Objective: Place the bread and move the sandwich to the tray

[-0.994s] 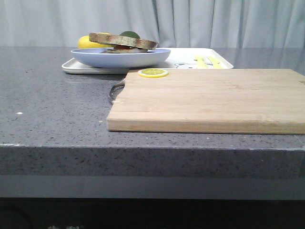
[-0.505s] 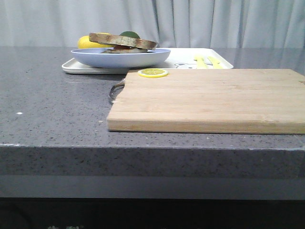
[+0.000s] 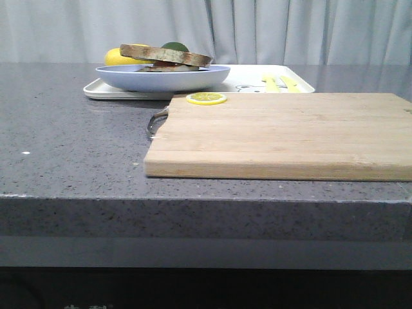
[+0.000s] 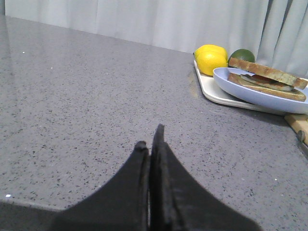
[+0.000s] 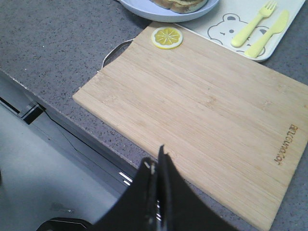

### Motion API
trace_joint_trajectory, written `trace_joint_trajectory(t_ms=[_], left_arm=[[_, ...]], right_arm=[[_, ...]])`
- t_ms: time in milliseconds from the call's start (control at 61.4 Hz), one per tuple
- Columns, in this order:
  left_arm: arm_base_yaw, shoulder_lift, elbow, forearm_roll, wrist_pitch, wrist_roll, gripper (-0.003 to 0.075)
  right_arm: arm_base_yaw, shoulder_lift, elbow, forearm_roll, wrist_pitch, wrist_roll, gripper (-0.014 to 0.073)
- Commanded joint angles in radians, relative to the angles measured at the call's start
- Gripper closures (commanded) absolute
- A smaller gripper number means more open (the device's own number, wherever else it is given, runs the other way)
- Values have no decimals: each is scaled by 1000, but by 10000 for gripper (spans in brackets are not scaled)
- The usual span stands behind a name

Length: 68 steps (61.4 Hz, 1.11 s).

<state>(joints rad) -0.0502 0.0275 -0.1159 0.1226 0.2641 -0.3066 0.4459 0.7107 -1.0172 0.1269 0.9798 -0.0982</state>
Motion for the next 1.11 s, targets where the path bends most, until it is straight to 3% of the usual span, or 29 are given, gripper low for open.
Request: trace_joint_trajectory(t_ms=[0, 114, 261, 945, 1092], left_arm=[[-8, -14, 15, -31, -148, 13, 741], [-8, -46, 54, -103, -171, 104, 741], [-8, -55, 125, -104, -299, 107, 741], [21, -55, 122, -82, -272, 107, 741], [19, -55, 122, -72, -274, 183, 741]], right_arm=[[-1, -1, -21, 0, -56, -2, 662], [-1, -1, -21, 0, -55, -2, 662], [-1, -1, -21, 0, -51, -2, 662], [-1, -1, -21, 0, -47, -2, 662], [-1, -1, -21, 0, -47, -2, 662]])
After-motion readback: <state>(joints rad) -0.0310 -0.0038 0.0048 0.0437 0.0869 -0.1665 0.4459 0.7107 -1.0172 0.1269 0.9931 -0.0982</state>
